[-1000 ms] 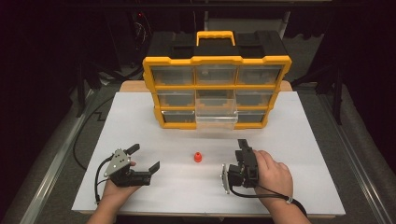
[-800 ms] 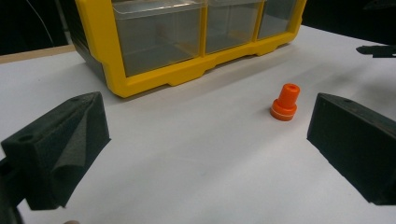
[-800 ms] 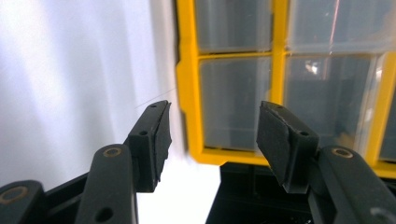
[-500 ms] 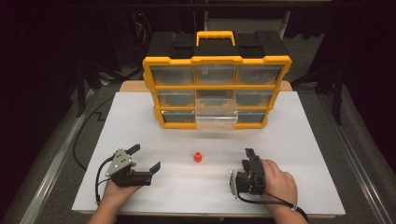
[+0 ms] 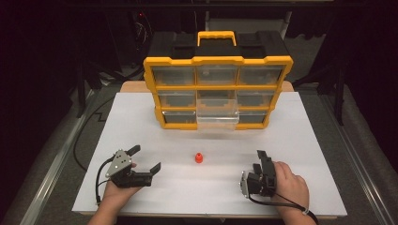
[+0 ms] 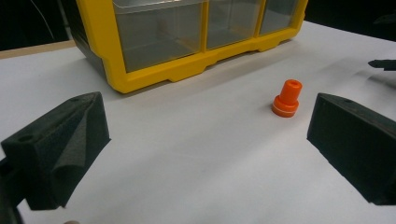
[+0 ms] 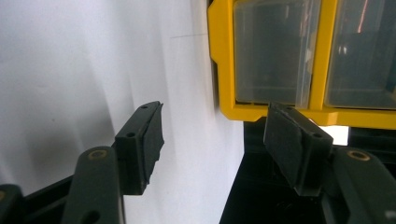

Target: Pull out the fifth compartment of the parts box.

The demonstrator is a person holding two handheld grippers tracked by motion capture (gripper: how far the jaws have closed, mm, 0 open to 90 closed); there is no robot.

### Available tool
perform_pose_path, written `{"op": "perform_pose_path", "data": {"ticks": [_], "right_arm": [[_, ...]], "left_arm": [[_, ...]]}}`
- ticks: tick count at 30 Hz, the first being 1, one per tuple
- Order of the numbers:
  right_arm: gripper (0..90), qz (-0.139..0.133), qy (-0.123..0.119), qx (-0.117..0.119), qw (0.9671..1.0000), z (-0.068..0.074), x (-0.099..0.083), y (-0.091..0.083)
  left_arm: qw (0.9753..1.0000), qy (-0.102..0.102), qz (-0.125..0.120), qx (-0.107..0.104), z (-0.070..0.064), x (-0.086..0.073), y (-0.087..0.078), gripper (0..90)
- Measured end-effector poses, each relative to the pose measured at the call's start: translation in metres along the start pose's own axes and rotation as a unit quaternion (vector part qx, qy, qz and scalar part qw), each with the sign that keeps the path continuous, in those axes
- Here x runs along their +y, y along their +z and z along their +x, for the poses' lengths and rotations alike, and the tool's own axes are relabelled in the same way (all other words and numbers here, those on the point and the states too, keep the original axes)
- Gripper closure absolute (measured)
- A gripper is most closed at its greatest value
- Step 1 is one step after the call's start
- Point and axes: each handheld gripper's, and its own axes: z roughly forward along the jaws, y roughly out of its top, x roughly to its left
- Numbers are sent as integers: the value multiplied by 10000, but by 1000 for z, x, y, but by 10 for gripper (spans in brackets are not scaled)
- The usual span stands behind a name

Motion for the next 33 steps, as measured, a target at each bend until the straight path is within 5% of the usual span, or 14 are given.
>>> {"op": "perform_pose_path", "data": {"ticks": [9,19,28,33], "right_arm": [[227,131,53,146,9998,1,-5,3],[151,63,45,-151,9999,-6,-7,-3],[0,81,8,-132,9999,-4,-8,-1],[0,-16,-14,-263,9997,-6,-6,-3]], "left_arm": [[10000,-9,-4,-40,-1,0,0,2],[10000,-10,-25,-25,0,0,-1,2],[9999,-40,-93,33,1,1,-3,2],[9999,-92,-68,2,2,2,-3,2]]}}
